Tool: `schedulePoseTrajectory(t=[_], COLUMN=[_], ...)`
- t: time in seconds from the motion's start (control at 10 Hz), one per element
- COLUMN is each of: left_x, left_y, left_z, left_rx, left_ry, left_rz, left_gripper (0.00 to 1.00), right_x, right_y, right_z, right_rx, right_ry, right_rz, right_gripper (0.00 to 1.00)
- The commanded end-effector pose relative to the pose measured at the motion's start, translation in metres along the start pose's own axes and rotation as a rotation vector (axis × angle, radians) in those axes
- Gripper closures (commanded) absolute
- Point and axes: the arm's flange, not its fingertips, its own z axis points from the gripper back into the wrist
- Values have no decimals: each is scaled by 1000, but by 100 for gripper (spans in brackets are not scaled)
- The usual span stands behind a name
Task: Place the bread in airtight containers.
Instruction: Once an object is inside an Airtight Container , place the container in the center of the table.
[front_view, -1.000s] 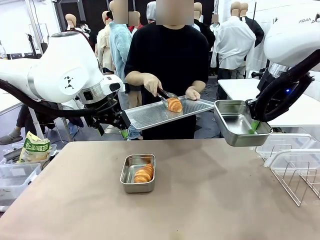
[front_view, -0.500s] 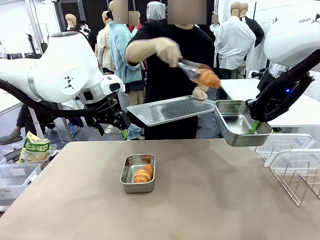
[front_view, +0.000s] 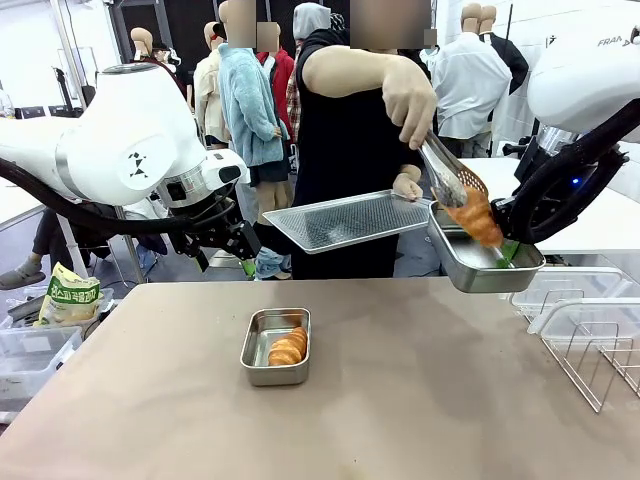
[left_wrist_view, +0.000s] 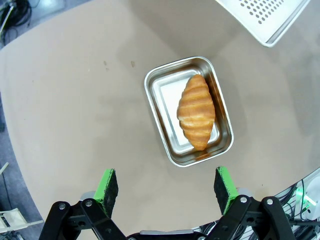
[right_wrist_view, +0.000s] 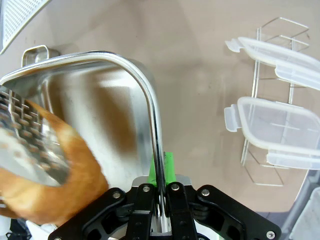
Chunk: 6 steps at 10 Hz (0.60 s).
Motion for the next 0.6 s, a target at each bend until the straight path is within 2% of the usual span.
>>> schedulePoseTrajectory(t=[0.0,0.5], left_x=[1,1], left_y=[1,1], left_z=[0,0], left_rx=[1,1], left_ry=[0,0], left_rz=[9,9], left_gripper=[0,0], right_x=[0,0], right_y=[0,0], right_z=[2,2], right_rx=[4,4], right_ry=[-5,-5], right_rz=[-5,-5], right_gripper=[100,100])
